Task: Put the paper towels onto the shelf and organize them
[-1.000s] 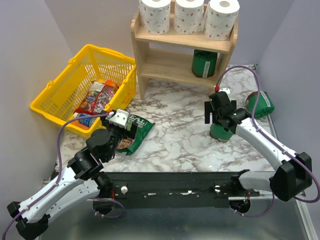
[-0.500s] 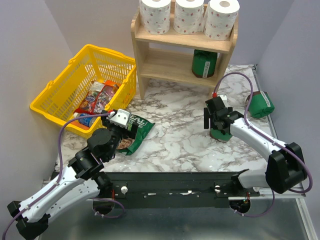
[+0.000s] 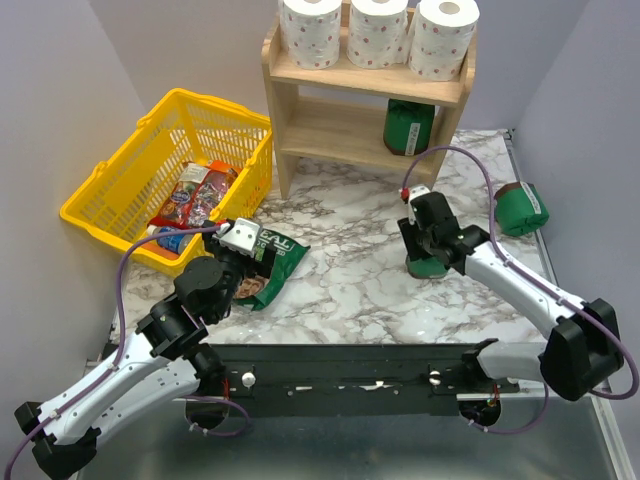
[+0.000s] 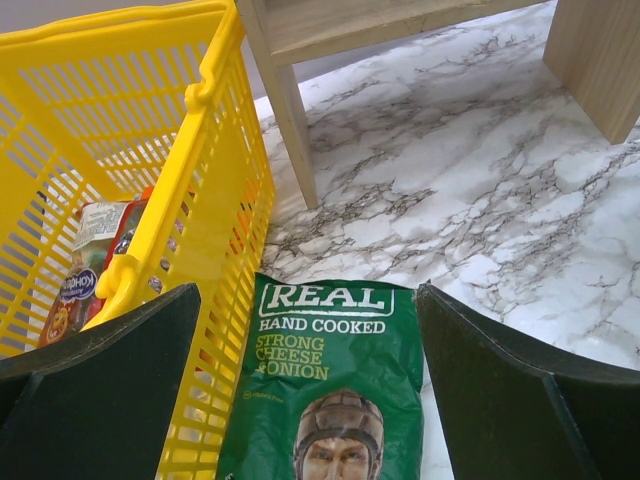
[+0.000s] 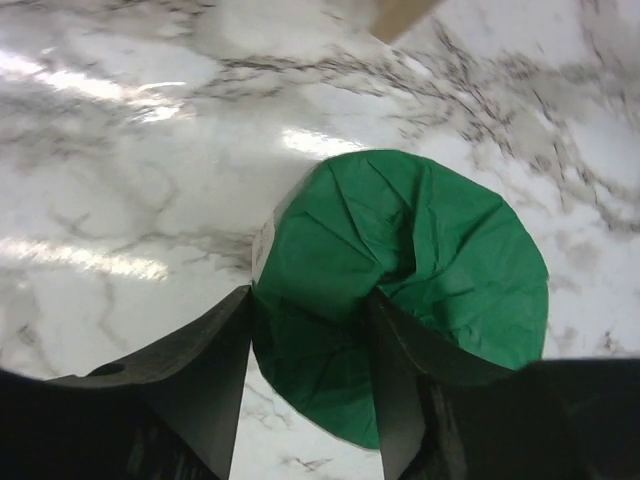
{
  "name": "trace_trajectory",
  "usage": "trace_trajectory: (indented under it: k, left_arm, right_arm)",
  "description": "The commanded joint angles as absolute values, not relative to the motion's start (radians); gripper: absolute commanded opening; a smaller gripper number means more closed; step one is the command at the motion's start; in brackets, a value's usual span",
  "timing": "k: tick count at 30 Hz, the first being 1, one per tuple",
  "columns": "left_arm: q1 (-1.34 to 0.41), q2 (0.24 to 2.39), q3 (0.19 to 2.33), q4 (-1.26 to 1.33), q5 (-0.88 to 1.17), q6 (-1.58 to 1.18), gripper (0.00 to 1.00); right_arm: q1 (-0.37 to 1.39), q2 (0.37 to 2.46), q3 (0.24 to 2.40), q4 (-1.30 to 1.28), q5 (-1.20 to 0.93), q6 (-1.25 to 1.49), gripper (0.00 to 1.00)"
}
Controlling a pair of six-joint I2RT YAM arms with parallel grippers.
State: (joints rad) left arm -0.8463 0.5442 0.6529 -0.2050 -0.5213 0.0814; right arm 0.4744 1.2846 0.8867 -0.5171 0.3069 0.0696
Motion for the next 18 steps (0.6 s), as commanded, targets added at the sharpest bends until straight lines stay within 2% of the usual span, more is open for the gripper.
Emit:
trace_trajectory:
  k: [1, 5, 9, 11, 14, 18]
  left_arm:
    - [-0.845, 0.537, 0.669, -0.196, -0.529, 0.075, 0.99]
    - [-0.845, 0.525, 0.670, -0.196, -0.538, 0.075, 0.99]
    - [-0.845, 0.509, 0.667, -0.199, -0.545, 0.075, 0.99]
    - [-0.845, 0.503, 0.667, -0.198, -0.543, 0.075, 0.99]
    - [-0.845, 0.500, 0.667, -0.198, -0.545, 0.075, 0.99]
    - [-0.845, 0.497, 0.669, -0.196, -0.535, 0.074, 0.99]
  right_arm:
    - [0.561, 1.204, 0.989, -0.472, 0.077, -0.159, 0.52]
    - [0.620, 1.175, 1.104, -0.431, -0.052, -0.302, 0.50]
    - [0.635, 1.242, 1.267, -0.440, -0.031, -0.324, 0.47]
    - [0.634, 1.285, 1.365, -0.515, 0.053, -0.286, 0.57]
    - [0.635, 1.353, 1.394, -0.603, 0.270, -0.139, 0.67]
    - [0.635, 1.358, 1.277, -0.687, 0.327, 0.027, 0.79]
